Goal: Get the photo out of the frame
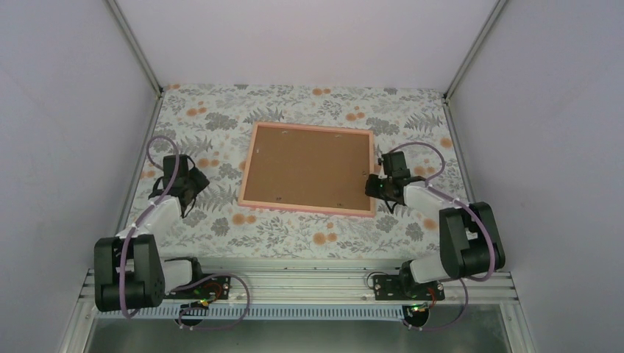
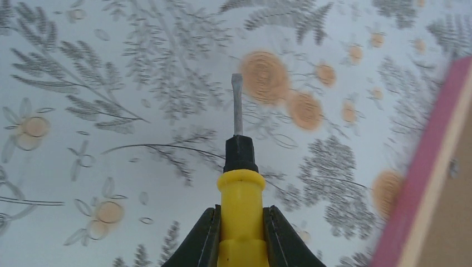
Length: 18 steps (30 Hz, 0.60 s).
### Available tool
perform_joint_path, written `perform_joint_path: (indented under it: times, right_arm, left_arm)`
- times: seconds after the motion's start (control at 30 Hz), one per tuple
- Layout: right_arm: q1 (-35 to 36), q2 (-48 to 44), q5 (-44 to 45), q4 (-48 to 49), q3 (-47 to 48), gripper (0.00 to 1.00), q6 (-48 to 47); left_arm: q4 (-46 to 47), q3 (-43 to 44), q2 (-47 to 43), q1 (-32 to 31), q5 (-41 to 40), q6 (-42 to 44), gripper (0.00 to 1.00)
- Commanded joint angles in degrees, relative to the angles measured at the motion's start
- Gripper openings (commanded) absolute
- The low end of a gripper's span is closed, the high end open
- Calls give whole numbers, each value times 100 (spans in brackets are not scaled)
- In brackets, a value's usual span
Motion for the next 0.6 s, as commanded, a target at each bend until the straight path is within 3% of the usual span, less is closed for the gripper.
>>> perform_joint_path:
  times: [0.0,0.33,0.57]
  right_arm:
    - [-56,-323,-218,237,-159,32,-166]
    - [-52,-701,-574,405,-289,36,-317]
    - [-52,-795,-658,496,-378,36,-326]
  left_arm:
    - [106,111,340,310,-177,160,2]
    - [267,527,1104,545,-1119,-47,2]
    - [602,772,1547,544,-1435,280,4]
